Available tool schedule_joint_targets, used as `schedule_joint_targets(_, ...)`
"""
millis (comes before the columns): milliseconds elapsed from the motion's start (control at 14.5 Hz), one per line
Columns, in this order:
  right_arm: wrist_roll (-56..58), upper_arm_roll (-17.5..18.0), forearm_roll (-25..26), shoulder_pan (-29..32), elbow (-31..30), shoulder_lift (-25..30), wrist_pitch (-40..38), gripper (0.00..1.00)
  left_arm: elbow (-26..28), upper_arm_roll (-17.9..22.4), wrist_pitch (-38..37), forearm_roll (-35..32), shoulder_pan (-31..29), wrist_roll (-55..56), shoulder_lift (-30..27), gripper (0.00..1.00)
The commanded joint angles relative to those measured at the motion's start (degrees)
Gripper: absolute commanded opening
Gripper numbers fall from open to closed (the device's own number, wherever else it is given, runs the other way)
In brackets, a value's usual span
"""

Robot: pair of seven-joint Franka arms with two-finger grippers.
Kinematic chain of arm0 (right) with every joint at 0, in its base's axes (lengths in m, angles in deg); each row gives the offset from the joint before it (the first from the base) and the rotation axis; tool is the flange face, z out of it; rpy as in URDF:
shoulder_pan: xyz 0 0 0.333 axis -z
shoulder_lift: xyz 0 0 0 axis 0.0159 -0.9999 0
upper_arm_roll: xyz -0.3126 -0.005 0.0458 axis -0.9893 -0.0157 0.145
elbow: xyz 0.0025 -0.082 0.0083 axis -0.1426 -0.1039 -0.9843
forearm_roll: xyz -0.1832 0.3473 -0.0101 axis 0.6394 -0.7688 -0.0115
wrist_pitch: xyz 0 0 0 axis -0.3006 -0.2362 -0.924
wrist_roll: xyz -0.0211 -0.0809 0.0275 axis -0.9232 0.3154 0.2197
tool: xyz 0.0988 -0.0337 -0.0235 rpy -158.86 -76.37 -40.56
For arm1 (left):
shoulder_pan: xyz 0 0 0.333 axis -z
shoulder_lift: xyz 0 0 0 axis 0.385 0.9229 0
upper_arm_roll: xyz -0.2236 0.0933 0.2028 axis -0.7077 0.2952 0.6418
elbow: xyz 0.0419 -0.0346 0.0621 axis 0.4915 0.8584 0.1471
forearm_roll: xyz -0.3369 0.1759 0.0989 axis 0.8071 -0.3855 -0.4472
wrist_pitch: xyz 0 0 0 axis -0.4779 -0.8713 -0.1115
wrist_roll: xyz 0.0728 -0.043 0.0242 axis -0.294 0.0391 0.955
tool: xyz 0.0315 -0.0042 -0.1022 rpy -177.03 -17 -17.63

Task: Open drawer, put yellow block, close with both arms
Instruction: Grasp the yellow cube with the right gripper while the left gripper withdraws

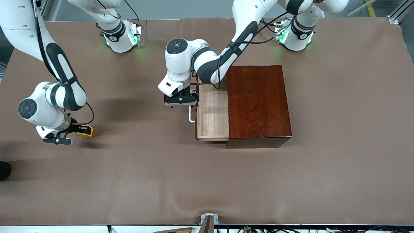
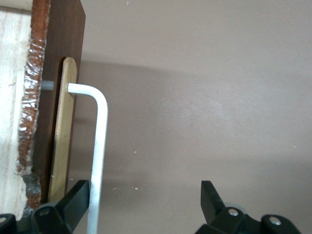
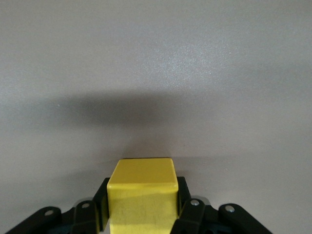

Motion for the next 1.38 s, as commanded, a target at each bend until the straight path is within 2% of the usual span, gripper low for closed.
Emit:
schedule_joint_targets(0, -0.9, 0.9, 0.1, 0.4, -1.0, 1.6, -0.1, 0.02, -2.0, 0.6, 0.3, 1.0, 0.4, 0.6, 0.3, 1.0)
schedule_joint_targets(276, -2.2, 2.4, -0.5, 0.1, -0.3, 4.8, -6.4, 0.0, -2.0, 0.5, -3.5, 1.1, 0.0, 0.6, -3.1, 1.0)
schedule_joint_targets(483, -6.3, 3.9, -0.5, -0.8, 1.9, 7.1, -12.9, 0.0, -1.6, 1.0, -11.3, 0.9, -1.0, -0.3, -10.3, 1.0)
schedule_joint_targets(622, -9.6, 4.0, -0.5, -2.0, 3.2, 8.8, -16.9, 0.0, -0.5, 1.1, -16.4, 0.9, -4.3, -1.7, -15.6, 1.0)
schedule_joint_targets(1036, -21.1, 9.0, -0.5, -2.9, 3.4, 13.4, -23.1, 0.0, 0.4, 1.1, -36.4, 0.0, -15.7, -12.3, -27.1, 1.0)
schedule_joint_targets(1312, -31.5, 14.5, -0.6, -3.4, 5.7, 15.4, -28.3, 0.0, 0.5, 1.1, -39.0, 0.1, -23.3, -20.2, -31.2, 1.0)
